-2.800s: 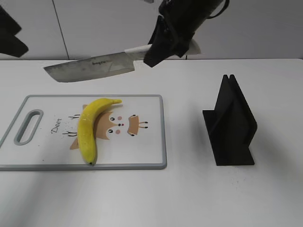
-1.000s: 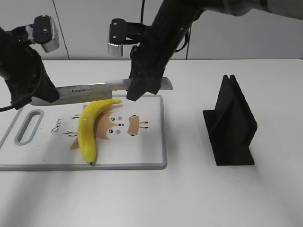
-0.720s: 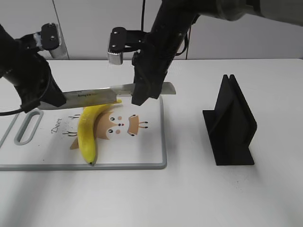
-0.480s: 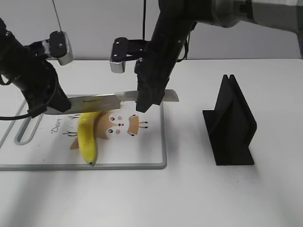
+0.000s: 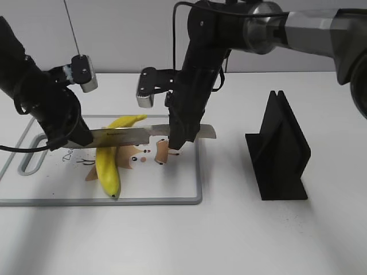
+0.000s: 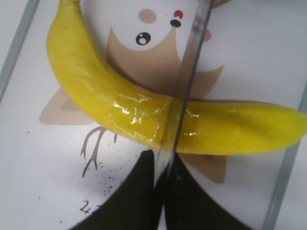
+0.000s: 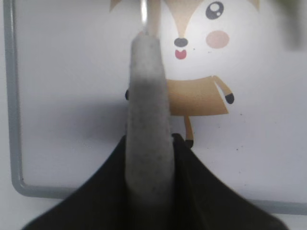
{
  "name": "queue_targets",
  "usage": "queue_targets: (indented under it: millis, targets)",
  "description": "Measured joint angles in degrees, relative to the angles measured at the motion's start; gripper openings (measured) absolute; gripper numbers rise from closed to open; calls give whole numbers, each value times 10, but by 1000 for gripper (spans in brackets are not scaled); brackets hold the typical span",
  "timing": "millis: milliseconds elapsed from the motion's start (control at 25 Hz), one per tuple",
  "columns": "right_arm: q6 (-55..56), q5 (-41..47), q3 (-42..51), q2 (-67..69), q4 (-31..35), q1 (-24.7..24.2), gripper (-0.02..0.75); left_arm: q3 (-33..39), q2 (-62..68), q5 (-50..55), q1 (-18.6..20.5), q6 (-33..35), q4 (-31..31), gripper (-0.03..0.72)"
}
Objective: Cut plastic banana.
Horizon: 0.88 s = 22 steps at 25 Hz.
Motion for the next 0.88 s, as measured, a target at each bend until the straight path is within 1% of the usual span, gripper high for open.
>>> queue_targets:
  millis: [520, 880]
  targets:
    - [-1, -3, -1, 8, -7, -2, 183, 1, 15, 5, 4, 7, -26, 27]
    - [-1, -5, -1, 8, -3, -2, 185, 3, 15, 3, 4, 10, -31, 29]
